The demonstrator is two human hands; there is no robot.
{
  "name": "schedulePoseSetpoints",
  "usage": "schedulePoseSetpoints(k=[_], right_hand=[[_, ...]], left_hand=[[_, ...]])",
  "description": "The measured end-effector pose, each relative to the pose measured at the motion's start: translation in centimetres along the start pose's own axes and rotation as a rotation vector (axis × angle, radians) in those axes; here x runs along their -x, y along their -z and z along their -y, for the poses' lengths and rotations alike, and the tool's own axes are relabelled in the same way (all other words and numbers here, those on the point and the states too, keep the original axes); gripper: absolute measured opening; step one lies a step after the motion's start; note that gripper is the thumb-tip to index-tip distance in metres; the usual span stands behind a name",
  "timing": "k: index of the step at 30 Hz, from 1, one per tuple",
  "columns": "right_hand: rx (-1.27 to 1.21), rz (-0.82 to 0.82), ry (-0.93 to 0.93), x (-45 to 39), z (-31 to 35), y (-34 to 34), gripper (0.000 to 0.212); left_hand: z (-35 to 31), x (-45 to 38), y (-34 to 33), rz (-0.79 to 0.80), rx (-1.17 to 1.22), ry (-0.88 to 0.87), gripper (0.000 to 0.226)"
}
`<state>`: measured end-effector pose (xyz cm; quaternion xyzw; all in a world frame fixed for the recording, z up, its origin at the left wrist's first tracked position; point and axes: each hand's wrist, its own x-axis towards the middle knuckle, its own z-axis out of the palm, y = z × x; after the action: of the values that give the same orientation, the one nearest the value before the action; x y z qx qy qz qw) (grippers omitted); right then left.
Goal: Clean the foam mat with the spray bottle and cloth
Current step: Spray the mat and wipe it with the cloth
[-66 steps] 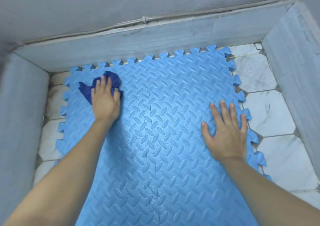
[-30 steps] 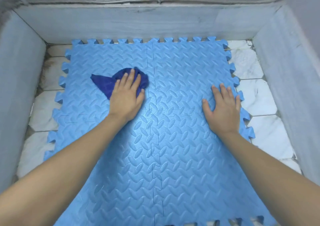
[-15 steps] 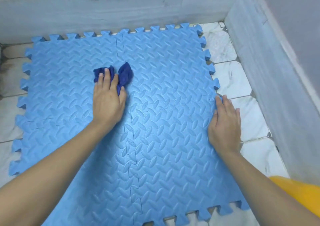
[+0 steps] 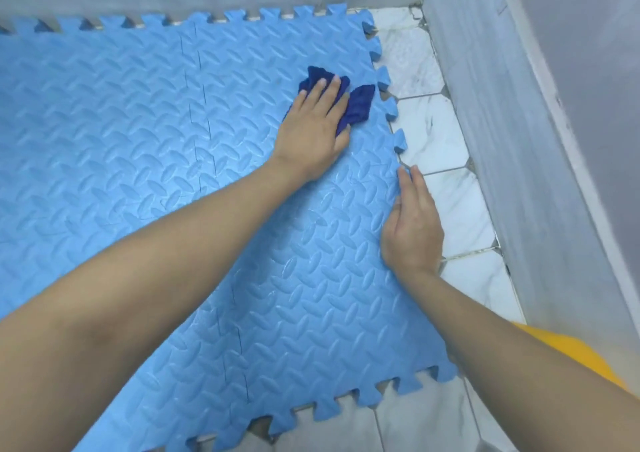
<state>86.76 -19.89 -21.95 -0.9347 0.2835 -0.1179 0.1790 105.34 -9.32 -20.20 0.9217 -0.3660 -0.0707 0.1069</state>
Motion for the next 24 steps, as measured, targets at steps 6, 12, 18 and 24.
schedulePoseSetpoints(k=[6, 12, 18, 24], right_hand=[[-0.022, -0.013, 0.0, 0.0, -0.2, 0.0, 0.051], [0.01, -0.002, -0.007, 0.0, 0.1, 0.3, 0.05], [0.128, -0.03, 0.088, -0.1, -0.1, 0.1, 0.049], [0.134, 0.128, 0.316, 5.3, 6.8, -0.8, 0.05]], left_hand=[[-1.8, 13.2, -2.2, 0.057, -0.071, -0.406, 0.065], [9.9, 14.7, 0.6, -0.102, 0.023, 0.227, 0.064], [13.7, 22.4, 2.4, -0.046, -0.105, 0.234, 0.066], [9.0, 35.4, 0.1, 0.061, -0.145, -0.004, 0.067]])
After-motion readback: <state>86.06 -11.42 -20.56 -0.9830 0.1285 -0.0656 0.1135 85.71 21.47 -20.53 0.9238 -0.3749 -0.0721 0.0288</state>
